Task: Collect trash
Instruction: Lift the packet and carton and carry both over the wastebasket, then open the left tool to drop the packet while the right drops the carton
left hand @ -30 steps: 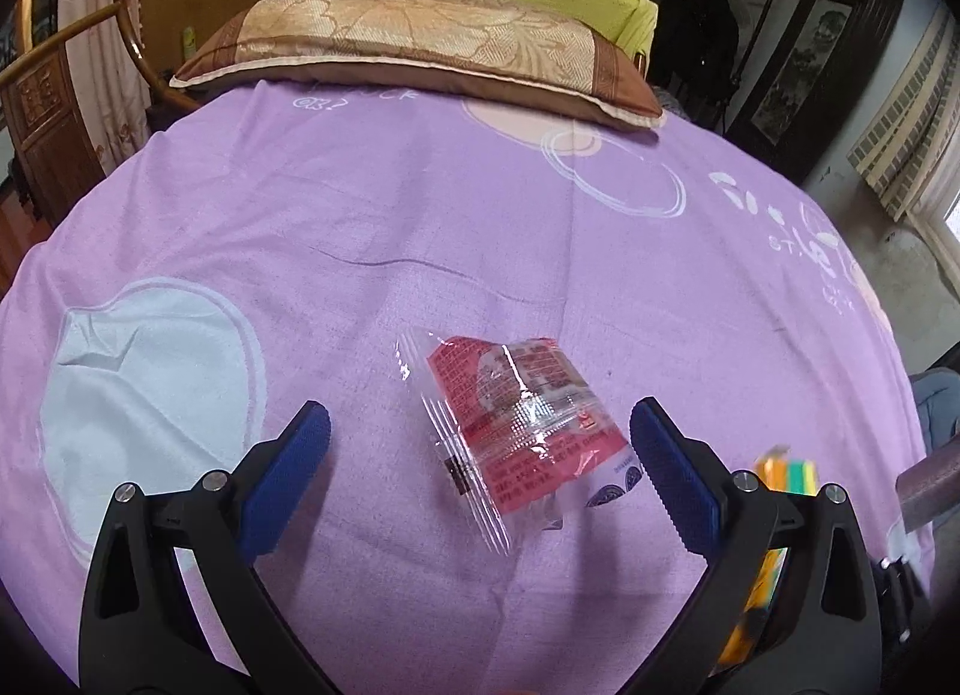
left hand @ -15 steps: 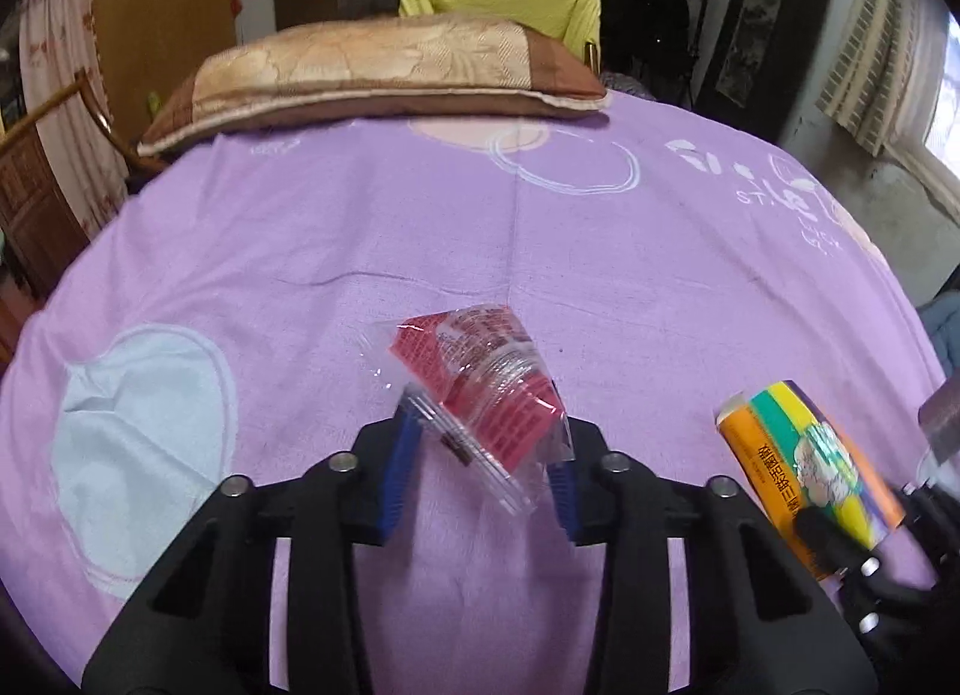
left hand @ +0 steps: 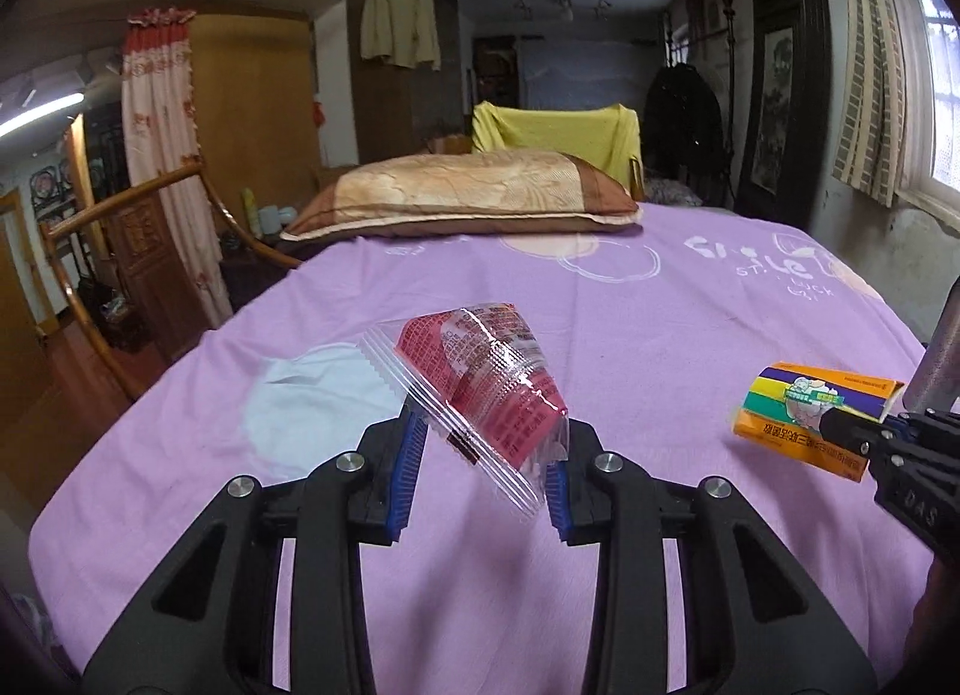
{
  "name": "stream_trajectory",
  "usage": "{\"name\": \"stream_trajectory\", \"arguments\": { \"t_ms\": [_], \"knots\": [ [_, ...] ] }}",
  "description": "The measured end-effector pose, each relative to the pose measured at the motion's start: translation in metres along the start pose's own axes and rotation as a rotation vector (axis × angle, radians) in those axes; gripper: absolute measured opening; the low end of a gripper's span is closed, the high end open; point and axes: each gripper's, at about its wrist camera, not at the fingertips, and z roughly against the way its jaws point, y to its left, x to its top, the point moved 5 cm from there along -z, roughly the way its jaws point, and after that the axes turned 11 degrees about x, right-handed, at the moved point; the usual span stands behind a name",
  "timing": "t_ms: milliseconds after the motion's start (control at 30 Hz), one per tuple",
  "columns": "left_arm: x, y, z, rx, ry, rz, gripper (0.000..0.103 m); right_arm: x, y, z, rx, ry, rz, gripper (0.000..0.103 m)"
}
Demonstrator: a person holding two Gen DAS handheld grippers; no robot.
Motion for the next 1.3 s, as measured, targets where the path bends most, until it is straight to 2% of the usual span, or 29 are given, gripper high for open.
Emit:
{"name": "stream_trajectory", "arguments": {
  "t_ms": [167,400,567,700,767,900,1033,1100,1133,1167,1200,1300],
  "knots": [
    [-0.009,0.026,0.042,0.061,-0.057,0.007,0.036,-0.006,0.006,0.026,0.038,-0.054,-0.006,0.013],
    [-0.018,0.070,0.089,0.119,-0.098,0.033,0.036,-0.021,0.039,0.052,0.117,-0.086,0.017,0.013],
    [-0.038,0.115,0.127,0.184,-0.125,0.070,0.036,-0.027,0.090,0.075,0.210,-0.108,0.074,0.013],
    [-0.070,0.163,0.152,0.236,-0.096,0.100,0.036,-0.037,0.154,0.089,0.314,-0.101,0.169,0.012],
    [-0.093,0.192,0.164,0.267,-0.065,0.120,0.036,-0.044,0.184,0.093,0.368,-0.086,0.207,0.012],
    [-0.152,0.256,0.176,0.326,0.058,0.165,0.036,-0.067,0.254,0.097,0.497,-0.025,0.293,0.012],
    [-0.234,0.318,0.163,0.342,0.274,0.237,0.041,-0.101,0.324,0.090,0.614,0.082,0.386,0.012],
    [-0.267,0.336,0.151,0.319,0.361,0.275,0.047,-0.119,0.354,0.081,0.656,0.148,0.424,0.012],
    [-0.289,0.346,0.142,0.298,0.423,0.307,0.058,-0.130,0.373,0.072,0.677,0.193,0.443,0.012],
    [-0.300,0.351,0.137,0.286,0.458,0.328,0.074,-0.140,0.387,0.064,0.688,0.233,0.460,0.012],
    [-0.315,0.358,0.132,0.266,0.496,0.367,0.080,-0.150,0.401,0.056,0.696,0.274,0.478,0.012],
    [-0.332,0.375,0.132,0.252,0.532,0.397,0.087,-0.177,0.435,0.032,0.709,0.370,0.520,0.013]
  ]
}}
